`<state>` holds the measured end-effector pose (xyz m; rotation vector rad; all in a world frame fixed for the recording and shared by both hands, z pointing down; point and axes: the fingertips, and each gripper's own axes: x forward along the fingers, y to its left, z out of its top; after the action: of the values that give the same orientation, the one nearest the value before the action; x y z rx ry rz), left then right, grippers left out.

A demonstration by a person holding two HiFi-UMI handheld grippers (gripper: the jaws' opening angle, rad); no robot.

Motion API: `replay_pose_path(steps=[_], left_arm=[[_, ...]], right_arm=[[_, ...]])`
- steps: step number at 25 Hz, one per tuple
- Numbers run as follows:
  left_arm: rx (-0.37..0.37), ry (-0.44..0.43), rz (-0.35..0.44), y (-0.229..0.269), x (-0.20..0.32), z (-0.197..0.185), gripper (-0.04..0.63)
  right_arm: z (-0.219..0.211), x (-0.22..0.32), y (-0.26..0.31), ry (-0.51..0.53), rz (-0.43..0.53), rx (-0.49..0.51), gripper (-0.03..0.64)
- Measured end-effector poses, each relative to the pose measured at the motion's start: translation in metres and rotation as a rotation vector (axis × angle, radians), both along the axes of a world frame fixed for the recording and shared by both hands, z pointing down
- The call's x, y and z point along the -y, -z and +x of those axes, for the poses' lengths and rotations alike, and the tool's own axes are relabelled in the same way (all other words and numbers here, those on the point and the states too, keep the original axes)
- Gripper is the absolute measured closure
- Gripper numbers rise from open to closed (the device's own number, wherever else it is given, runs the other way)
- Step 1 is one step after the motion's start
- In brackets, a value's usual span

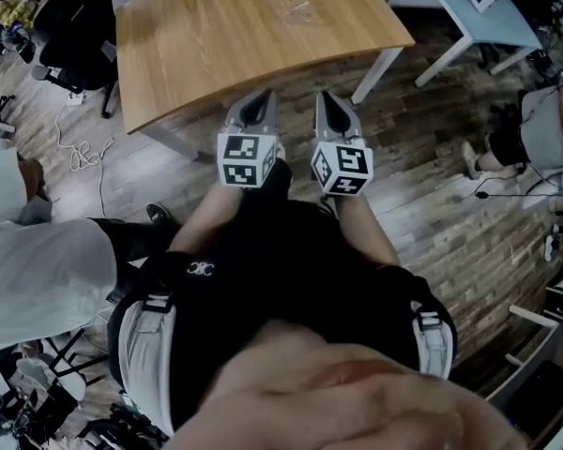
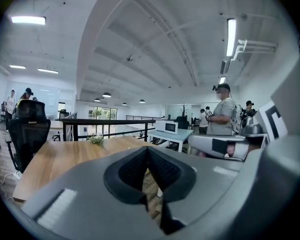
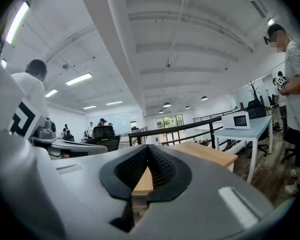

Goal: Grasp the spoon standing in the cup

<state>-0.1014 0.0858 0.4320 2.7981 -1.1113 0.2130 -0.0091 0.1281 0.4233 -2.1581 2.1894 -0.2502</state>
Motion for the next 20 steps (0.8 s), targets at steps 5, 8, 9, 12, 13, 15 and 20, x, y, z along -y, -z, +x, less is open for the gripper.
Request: replay_pose_path(steps=[5,8,9,12,13,15,20], left_arm=[[-0.013,-0.006,-0.013,-0.004,0.016,0.008,0.584],[-0.018,-0.014,-0.007,-0.003,0.028,0.019,0.584],[-0.02,-0.017,-0.008,-0.003,0.032,0.023,0.584],[-0.019,-0.025,-0.003,-0.004,0.046,0.034,0.584],[-0.018,-0.029,-0.002,-0.004,0.052,0.038,0.584],[-0.021,-0.034,0.0,-0.004,0.062,0.045,0.584],[-0.019,-0.039,-0.003,-0.002,0.094,0.065,0.584]], right_arm=[[0.005,0.015,0.001,0.013,0.006,-0.029,0.617],[0.015,0.025,0.002,0.004,0.006,-0.033,0.617],[0.018,0.029,0.002,0.003,0.006,-0.035,0.617],[0.027,0.042,0.0,0.0,0.002,-0.041,0.617],[0.031,0.047,-0.001,-0.002,0.003,-0.041,0.617],[0.038,0.057,0.0,-0.006,0.006,-0.042,0.617],[0.057,0.089,0.0,-0.004,-0.002,-0.043,0.617]])
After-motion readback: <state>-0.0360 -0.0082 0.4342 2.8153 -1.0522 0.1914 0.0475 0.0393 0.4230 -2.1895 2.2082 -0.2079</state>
